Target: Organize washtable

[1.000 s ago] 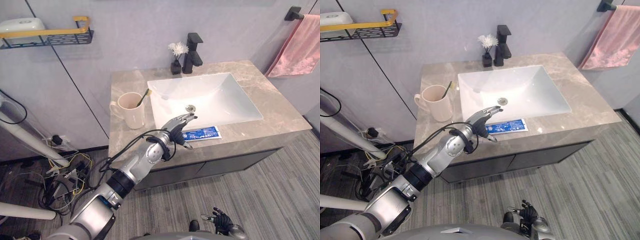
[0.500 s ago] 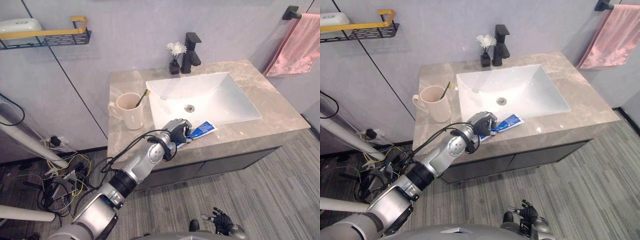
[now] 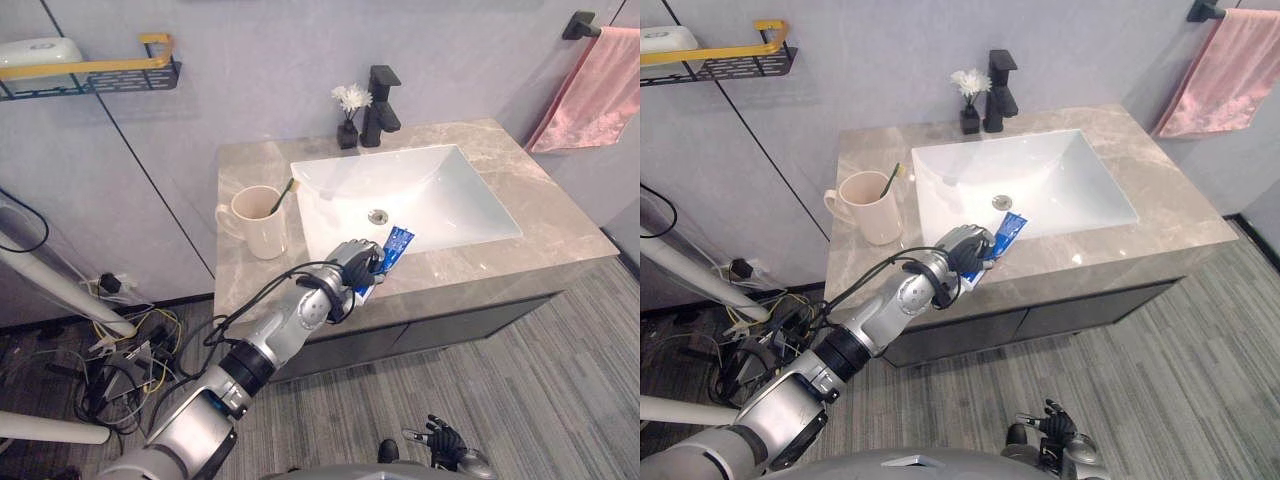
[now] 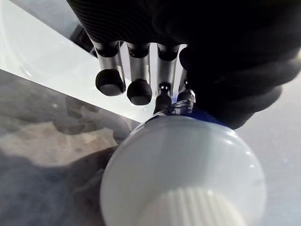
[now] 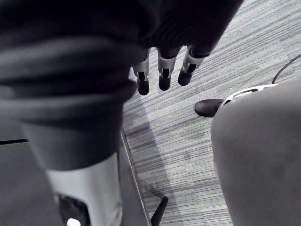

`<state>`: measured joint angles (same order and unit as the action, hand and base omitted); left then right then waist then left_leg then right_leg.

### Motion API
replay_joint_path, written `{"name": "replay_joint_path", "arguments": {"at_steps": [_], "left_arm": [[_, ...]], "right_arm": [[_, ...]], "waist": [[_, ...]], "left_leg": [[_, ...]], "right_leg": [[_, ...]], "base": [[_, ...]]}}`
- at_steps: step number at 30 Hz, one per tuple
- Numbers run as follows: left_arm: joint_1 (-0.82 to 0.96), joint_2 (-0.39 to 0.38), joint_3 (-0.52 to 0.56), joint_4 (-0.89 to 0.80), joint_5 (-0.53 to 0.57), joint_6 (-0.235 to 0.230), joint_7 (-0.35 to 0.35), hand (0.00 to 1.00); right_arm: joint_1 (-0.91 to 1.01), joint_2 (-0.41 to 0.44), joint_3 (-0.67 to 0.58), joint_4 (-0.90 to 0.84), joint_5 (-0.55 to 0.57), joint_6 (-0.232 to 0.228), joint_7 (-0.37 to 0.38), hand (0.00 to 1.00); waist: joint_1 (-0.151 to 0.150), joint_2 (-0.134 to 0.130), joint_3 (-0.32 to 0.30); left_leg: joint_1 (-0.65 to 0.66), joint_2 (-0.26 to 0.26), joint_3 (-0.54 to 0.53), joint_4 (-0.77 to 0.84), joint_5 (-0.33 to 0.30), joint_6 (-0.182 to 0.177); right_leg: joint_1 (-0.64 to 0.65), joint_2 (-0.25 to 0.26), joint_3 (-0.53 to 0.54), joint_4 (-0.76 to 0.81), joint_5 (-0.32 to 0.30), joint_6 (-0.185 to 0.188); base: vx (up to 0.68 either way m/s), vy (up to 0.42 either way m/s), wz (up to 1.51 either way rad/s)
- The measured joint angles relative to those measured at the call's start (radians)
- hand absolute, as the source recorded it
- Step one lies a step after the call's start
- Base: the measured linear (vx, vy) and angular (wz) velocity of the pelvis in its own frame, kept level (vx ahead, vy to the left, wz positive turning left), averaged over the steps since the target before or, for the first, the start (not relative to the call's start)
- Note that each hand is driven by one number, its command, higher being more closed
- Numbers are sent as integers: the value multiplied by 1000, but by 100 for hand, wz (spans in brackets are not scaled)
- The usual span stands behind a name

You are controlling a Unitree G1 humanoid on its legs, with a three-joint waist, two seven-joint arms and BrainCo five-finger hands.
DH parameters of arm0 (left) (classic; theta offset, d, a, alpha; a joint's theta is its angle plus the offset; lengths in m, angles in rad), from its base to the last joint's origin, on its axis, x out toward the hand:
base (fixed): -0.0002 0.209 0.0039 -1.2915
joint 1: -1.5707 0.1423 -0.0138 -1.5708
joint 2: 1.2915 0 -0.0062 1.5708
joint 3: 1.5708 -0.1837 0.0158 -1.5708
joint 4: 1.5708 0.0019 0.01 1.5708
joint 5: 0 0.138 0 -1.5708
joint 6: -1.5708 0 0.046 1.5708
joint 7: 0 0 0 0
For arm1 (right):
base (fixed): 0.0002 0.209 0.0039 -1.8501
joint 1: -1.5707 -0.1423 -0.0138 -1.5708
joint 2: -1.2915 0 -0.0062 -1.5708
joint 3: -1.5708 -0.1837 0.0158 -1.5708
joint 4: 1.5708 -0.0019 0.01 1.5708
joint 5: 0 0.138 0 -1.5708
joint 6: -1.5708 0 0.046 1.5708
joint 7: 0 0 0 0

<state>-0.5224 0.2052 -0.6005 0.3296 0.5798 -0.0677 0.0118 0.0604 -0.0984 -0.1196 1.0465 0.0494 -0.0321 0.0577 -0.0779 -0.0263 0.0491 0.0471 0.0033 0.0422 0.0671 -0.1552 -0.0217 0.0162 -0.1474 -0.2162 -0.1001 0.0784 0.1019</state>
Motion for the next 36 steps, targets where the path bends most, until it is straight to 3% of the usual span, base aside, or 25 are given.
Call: {"name": "replay_joint_path", "arguments": {"at_steps": [5, 9, 13, 16, 20, 25, 30, 36], "left_arm": [[23, 12, 0, -103, 36, 4, 1, 100], [33, 11, 2, -260, 36, 1, 13, 100], [40, 7, 26, -436, 34, -23, 39, 100], [78, 4, 76, -571, 12, -35, 46, 100], [110, 6, 146, -744, -54, -61, 62, 100], [154, 12, 180, -873, -64, -96, 93, 100], [176, 42, 192, -879, -61, -103, 113, 100], [211, 55, 247, -868, -51, -102, 140, 100]], "right_arm": [[107, 1, 86, -304, 42, -7, 0, 0], [207, 2, 113, -603, 129, -27, 59, 0], [284, 3, 78, -908, 257, -38, 121, 0], [286, 2, 21, -1079, 351, -66, 120, 0], [280, -1, -14, -1304, 473, -103, 138, 0], [234, -8, 26, -1428, 573, -112, 166, 0], [177, -44, 88, -1481, 682, -112, 183, 0], [76, -51, 168, -1481, 775, -111, 182, 0]], "waist": [[4, 1, 1], [5, 1, 0], [7, 0, 0], [7, 1, -1], [29, 2, -1], [41, 9, -6], [60, 24, -21], [67, 21, -28]], "left_leg": [[-19, 2, 21, -1, 0, 0], [-31, 0, 51, 6, 1, 1], [-23, -1, 76, 9, -2, 5], [-17, 0, 98, 12, -8, 13], [-21, 2, 115, 32, -17, 21], [-26, 2, 109, 43, -17, 21], [-35, -1, 86, 49, -16, 20], [-38, -1, 50, 59, -15, 20]], "right_leg": [[-31, -1, 31, 4, 4, 5], [-58, -1, 74, 8, 19, 5], [-68, 2, 113, 8, 29, 2], [-71, 5, 129, 8, 33, 3], [-75, 8, 153, 8, 43, 2], [-73, 7, 150, 8, 45, 3], [-67, 4, 127, 8, 45, 2], [-47, 2, 93, 8, 41, -2]], "base": [[6, 2, -13], [10, 7, -27], [-16, 8, -25], [-51, 8, -25], [-71, 5, -16], [-41, -2, 2], [8, -4, 13], [3, -4, 19]]}}
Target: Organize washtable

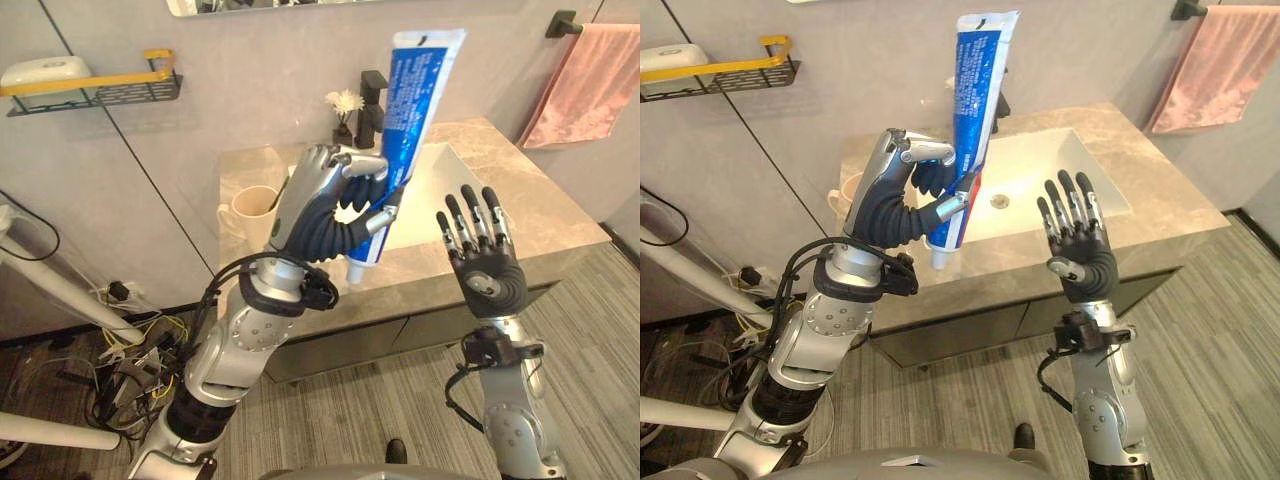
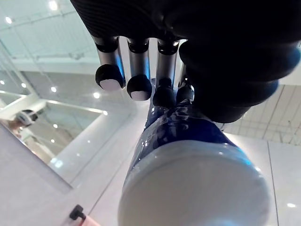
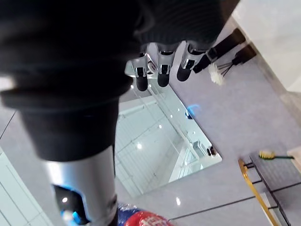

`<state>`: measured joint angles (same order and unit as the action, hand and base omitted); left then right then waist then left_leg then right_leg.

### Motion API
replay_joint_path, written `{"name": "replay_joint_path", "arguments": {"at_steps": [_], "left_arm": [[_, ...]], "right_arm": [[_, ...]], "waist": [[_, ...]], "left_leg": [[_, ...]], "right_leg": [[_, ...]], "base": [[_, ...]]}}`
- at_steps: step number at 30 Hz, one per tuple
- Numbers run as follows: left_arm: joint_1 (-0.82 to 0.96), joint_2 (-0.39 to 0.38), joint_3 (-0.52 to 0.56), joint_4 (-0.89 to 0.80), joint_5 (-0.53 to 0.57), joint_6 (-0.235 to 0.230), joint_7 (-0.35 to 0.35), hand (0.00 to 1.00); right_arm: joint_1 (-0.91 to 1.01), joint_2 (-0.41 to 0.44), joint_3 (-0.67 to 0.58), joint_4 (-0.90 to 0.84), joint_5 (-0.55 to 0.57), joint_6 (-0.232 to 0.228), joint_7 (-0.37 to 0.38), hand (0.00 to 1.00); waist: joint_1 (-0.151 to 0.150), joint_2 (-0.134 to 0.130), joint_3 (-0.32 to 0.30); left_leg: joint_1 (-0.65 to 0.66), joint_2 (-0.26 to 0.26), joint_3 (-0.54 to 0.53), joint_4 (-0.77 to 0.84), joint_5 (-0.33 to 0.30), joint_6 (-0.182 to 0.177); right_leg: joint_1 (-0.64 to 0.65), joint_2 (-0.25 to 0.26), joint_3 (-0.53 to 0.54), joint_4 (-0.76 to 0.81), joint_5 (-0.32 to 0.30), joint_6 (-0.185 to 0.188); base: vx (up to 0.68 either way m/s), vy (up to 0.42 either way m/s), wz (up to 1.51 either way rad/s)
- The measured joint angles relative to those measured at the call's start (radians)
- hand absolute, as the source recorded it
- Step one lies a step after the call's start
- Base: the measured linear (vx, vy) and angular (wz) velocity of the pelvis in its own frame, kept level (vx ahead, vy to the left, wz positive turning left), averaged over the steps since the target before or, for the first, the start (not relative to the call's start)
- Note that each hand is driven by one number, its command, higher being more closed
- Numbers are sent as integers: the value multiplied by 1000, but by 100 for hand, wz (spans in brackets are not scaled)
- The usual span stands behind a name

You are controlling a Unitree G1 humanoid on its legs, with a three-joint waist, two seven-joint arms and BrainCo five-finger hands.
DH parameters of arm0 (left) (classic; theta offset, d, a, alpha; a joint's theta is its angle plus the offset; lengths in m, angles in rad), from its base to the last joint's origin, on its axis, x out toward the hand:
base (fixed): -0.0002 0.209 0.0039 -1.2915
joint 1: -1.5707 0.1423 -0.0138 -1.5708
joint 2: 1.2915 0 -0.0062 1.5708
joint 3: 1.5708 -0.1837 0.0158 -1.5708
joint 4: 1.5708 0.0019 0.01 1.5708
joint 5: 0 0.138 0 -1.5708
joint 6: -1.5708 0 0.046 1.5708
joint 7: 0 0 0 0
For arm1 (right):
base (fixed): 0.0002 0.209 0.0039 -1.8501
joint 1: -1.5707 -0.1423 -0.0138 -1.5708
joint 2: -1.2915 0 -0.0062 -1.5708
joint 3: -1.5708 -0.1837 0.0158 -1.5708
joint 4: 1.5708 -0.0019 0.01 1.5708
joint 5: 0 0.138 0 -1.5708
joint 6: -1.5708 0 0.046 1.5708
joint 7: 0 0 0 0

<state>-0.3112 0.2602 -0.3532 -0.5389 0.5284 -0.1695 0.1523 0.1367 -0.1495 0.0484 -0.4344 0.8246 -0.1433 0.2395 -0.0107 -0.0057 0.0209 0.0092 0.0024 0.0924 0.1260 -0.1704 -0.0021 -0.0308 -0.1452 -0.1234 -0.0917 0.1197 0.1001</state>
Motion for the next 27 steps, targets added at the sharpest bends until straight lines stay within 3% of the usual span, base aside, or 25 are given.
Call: {"name": "replay_joint_path", "arguments": {"at_steps": [4, 27], "left_arm": [[3, 18, -22, 42, 1, 0, 8, 100], [3, 25, -209, 146, -1, -2, 15, 100]], "right_arm": [[-47, -1, 59, 0, 101, 0, -6, 0], [-303, -36, 238, 125, 217, -45, -95, 0]], "waist": [[11, -6, -12], [21, -41, -63]], "left_leg": [[-4, -1, -9, 0, 4, -2], [3, 0, -48, -45, 43, -13]], "right_leg": [[1, -1, -6, 0, -1, -2], [6, 1, -48, 0, -8, -11]], "base": [[-8, -3, 6], [-10, -8, 5]]}}
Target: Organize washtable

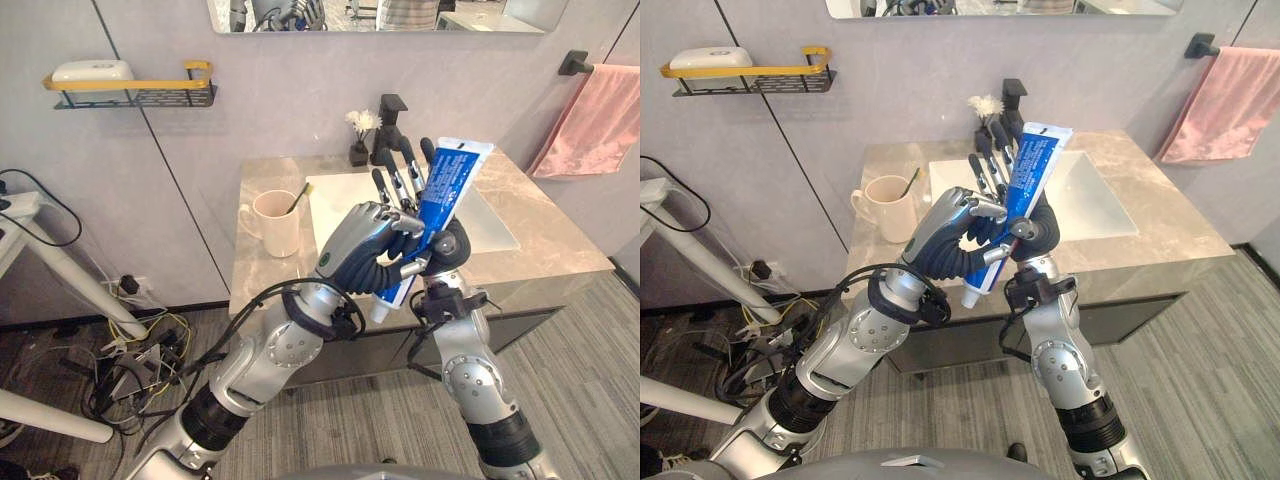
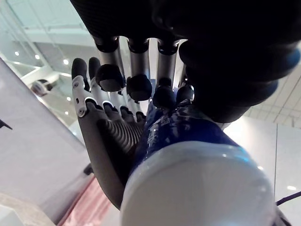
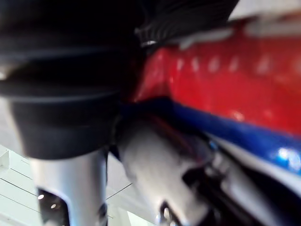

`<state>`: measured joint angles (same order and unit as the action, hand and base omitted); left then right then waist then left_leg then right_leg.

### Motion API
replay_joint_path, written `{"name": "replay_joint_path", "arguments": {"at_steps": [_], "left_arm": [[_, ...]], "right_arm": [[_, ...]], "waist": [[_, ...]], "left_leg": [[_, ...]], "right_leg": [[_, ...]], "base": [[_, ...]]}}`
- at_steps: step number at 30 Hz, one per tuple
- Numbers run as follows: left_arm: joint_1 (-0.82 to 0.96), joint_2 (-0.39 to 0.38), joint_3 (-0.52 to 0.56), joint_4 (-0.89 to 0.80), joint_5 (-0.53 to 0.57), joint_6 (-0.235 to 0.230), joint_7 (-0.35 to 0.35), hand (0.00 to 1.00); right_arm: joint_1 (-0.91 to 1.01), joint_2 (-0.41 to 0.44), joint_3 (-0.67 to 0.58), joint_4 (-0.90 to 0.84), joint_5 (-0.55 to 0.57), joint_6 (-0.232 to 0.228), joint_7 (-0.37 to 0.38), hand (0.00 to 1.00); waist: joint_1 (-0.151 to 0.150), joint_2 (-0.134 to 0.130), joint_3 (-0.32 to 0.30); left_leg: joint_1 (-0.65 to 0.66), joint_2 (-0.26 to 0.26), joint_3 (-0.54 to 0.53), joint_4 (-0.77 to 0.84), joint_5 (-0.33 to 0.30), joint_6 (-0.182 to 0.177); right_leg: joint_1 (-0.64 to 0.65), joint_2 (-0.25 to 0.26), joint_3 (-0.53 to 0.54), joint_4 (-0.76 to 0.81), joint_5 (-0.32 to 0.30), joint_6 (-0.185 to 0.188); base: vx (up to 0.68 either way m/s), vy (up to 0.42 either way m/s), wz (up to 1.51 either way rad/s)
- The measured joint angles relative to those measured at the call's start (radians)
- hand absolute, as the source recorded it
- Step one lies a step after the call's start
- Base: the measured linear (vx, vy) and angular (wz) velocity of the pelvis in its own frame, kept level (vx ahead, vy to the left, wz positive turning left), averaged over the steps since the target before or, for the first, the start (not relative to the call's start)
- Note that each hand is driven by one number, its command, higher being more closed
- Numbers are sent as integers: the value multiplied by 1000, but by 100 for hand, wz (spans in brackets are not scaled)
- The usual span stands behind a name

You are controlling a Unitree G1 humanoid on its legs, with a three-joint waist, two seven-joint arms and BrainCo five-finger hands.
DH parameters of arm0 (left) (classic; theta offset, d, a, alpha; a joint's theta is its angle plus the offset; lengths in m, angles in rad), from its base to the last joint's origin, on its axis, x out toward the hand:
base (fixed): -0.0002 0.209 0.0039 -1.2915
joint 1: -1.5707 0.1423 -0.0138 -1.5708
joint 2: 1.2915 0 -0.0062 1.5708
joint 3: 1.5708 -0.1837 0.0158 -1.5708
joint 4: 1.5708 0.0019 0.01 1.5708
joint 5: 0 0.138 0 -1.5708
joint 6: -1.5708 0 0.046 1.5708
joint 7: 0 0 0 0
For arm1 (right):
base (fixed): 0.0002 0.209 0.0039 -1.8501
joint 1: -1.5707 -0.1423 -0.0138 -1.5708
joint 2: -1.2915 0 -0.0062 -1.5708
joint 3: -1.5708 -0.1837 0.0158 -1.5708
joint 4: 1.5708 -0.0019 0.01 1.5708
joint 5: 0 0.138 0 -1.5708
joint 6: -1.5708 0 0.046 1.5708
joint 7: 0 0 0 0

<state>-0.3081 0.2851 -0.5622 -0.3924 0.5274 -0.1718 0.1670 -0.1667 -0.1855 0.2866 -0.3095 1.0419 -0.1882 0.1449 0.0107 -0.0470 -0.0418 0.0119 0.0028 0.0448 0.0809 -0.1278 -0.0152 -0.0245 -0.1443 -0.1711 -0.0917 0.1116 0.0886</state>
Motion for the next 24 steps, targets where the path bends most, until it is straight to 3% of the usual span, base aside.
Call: {"name": "replay_joint_path", "arguments": {"at_steps": [1, 2, 24], "left_arm": [[0, 0, 0, 0, 0, 0, 2, 100], [0, 1, 0, 0, -1, 0, 4, 100], [0, -1, -28, 5, -40, 17, 70, 100]], "right_arm": [[-2, 0, 3, 0, 0, -2, -1, 0], [-3, 1, 12, 0, 1, -4, -5, 100], [-40, 2, 61, 0, 39, -43, -16, 100]], "waist": [[0, -1, -1], [0, -2, -2], [1, -13, -29]], "left_leg": [[0, 0, 0, 0, 0, 0], [0, 0, -1, 0, 0, 0], [-4, 0, -1, -3, 4, 0]], "right_leg": [[0, 0, 0, 0, 0, 0], [0, 0, -1, 0, 0, 0], [-5, 0, -1, 0, 0, -1]], "base": [[0, 0, 0], [0, 0, 0], [0, 0, 0]]}}
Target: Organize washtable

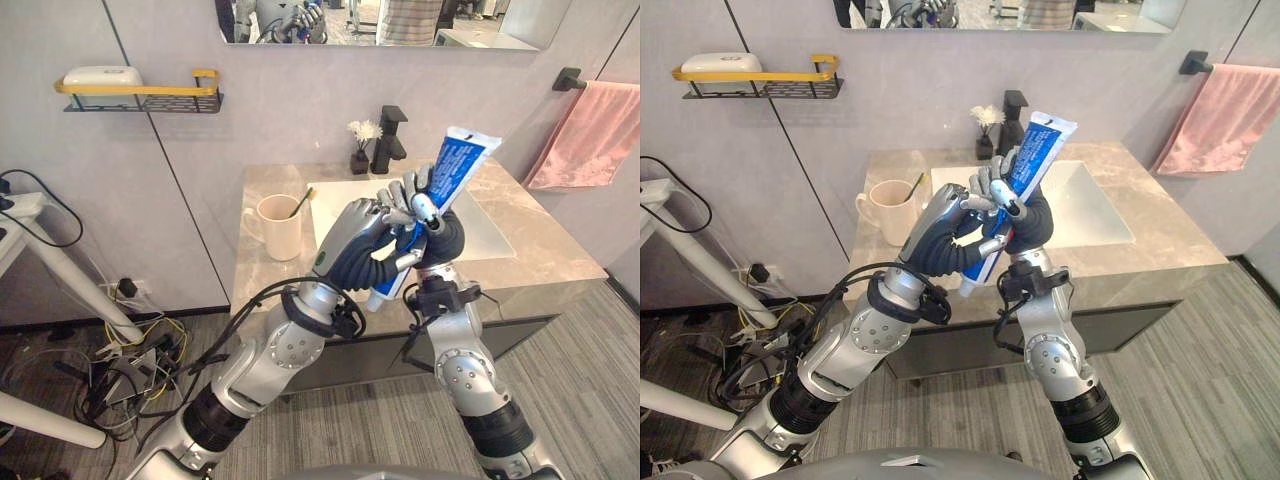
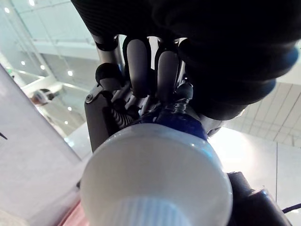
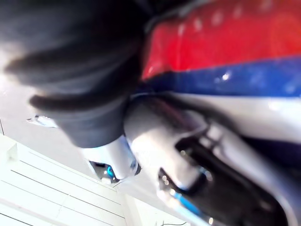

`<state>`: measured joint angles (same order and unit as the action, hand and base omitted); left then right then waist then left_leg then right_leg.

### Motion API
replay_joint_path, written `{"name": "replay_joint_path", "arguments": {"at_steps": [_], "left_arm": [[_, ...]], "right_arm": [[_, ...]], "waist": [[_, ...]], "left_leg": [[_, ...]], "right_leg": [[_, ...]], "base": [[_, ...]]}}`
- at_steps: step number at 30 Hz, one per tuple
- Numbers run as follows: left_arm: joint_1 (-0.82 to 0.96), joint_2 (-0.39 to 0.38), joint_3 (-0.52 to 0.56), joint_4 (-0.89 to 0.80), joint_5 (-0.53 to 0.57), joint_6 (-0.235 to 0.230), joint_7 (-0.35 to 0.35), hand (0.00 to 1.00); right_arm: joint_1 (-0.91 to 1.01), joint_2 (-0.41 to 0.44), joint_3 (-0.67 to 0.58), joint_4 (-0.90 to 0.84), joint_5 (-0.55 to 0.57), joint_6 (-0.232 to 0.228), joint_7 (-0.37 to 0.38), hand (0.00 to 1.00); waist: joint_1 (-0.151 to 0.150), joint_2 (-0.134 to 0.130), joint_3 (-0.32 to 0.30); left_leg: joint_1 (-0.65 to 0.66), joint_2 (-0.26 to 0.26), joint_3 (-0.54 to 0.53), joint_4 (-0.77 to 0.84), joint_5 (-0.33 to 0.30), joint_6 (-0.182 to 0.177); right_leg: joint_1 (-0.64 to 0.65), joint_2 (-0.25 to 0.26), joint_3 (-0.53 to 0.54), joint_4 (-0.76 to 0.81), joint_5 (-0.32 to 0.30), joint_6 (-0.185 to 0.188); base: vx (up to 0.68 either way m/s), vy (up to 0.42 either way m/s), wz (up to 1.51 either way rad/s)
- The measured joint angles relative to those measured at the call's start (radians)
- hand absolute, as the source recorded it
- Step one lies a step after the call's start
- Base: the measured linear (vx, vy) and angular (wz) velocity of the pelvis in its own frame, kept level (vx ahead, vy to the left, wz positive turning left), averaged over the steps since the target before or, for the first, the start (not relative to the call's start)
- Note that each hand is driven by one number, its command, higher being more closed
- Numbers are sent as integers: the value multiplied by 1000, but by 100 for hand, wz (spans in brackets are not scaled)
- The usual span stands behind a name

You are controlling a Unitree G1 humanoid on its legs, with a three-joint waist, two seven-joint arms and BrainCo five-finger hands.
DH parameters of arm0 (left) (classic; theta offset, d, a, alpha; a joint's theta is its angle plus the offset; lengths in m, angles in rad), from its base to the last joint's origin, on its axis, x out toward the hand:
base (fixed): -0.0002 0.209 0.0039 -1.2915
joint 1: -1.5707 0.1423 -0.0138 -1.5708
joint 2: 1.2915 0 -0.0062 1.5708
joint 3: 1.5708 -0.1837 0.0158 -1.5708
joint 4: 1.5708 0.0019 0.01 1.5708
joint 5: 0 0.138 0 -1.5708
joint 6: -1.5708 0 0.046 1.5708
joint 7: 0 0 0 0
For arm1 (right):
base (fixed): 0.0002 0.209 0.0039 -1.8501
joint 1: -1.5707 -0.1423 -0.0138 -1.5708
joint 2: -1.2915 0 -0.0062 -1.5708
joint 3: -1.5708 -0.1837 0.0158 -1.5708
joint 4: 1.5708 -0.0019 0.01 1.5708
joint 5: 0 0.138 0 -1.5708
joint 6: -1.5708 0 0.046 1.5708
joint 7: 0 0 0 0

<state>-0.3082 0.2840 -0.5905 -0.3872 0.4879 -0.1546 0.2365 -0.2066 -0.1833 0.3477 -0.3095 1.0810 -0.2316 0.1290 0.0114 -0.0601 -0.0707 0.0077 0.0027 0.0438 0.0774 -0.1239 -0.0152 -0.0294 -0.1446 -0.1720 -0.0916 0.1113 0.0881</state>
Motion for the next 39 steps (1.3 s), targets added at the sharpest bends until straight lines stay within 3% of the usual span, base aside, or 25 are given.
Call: {"name": "replay_joint_path", "arguments": {"at_steps": [4, 5, 16, 24, 33, 39], "left_arm": [[0, 0, -1, 0, 0, 0, 0, 100], [0, 0, -1, 1, 0, 0, 0, 0], [1, 1, 3, 8, -1, 1, -2, 0], [86, 5, 65, 12, -1, -6, -30, 0], [185, 5, 283, -59, 0, -8, -23, 0], [337, 3, 425, -134, 0, -8, -5, 0]], "right_arm": [[0, 0, 0, 0, 0, 0, -1, 100], [0, 0, 0, 0, 0, 0, -2, 100], [1, 0, -24, 6, -1, 6, -4, 100], [25, 1, -49, 49, -3, 28, -26, 100], [96, 20, -132, 49, -4, 42, -33, 100], [123, 26, -190, 49, -5, 42, -35, 100]], "waist": [[0, 0, 0], [0, 0, 0], [0, 0, 0], [2, 0, 0], [5, 4, 3], [29, 6, 4]], "left_leg": [[0, 0, 1, 0, 0, 0], [0, 0, 1, 0, 0, 0], [0, 0, 2, -1, 0, 0], [4, 1, 6, -5, 0, 0], [7, 1, 6, -8, 0, 0], [17, 1, 0, -22, -1, 0]], "right_leg": [[-1, 0, 1, 0, 0, 0], [-1, 0, 1, 0, 0, 0], [-1, 0, 2, 0, 0, 0], [-1, 1, 6, 0, 0, 0], [1, 1, 6, 0, -2, -2], [15, 1, -1, 0, -12, -1]], "base": [[0, 0, 0], [0, 0, 0], [0, 0, 0], [0, 0, -1], [0, 0, 0], [5, -1, 1]]}}
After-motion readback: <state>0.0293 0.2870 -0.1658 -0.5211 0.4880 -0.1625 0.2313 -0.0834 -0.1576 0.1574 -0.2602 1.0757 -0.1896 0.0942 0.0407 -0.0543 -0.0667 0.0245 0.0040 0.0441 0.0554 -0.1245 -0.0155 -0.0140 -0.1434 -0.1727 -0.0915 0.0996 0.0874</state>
